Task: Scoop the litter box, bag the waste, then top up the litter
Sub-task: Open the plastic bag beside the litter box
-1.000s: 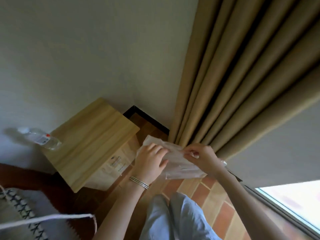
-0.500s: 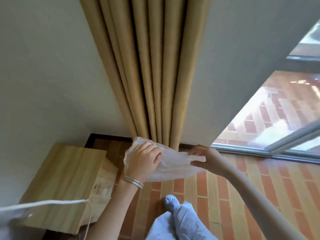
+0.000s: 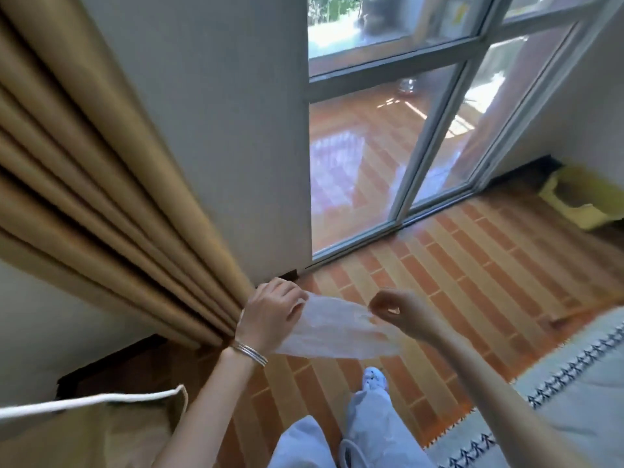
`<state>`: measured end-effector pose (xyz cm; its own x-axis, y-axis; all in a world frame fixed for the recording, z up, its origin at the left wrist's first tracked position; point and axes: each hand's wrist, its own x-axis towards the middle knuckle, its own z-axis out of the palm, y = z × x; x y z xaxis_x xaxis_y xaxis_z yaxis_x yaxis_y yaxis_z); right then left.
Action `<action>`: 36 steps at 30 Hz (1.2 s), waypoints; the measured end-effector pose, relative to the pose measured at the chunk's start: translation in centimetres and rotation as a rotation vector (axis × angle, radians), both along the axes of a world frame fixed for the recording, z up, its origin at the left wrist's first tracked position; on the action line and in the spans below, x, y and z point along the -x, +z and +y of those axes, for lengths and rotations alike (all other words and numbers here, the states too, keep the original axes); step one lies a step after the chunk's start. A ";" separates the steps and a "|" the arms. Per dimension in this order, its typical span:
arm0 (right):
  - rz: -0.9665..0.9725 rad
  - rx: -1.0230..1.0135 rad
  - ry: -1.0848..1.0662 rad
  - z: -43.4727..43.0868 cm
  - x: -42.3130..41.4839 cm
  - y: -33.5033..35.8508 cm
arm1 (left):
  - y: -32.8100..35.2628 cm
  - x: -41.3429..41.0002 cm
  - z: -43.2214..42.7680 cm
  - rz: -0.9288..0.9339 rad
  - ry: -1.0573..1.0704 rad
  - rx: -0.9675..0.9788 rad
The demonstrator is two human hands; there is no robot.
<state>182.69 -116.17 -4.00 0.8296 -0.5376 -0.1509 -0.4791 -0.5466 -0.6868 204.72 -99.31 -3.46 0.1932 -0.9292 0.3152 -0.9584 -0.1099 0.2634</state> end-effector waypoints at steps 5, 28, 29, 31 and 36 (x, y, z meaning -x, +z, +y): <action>0.016 -0.043 -0.192 -4.6 5.6 1.0 | 0.0 4.2 -8.5 -0.022 -0.166 -0.017; -0.145 -0.230 -0.793 -29.0 23.0 6.4 | -2.5 22.9 -40.0 -0.386 -0.936 -0.067; -0.148 -0.236 -0.813 -30.0 23.4 6.5 | -2.5 23.0 -41.5 -0.387 -0.920 -0.051; -0.137 -0.238 -0.843 -31.9 24.1 6.7 | -2.5 23.2 -44.6 -0.383 -0.892 -0.017; -0.073 -0.204 -0.879 -37.6 25.9 6.6 | -2.2 23.9 -52.7 -0.351 -0.923 -0.025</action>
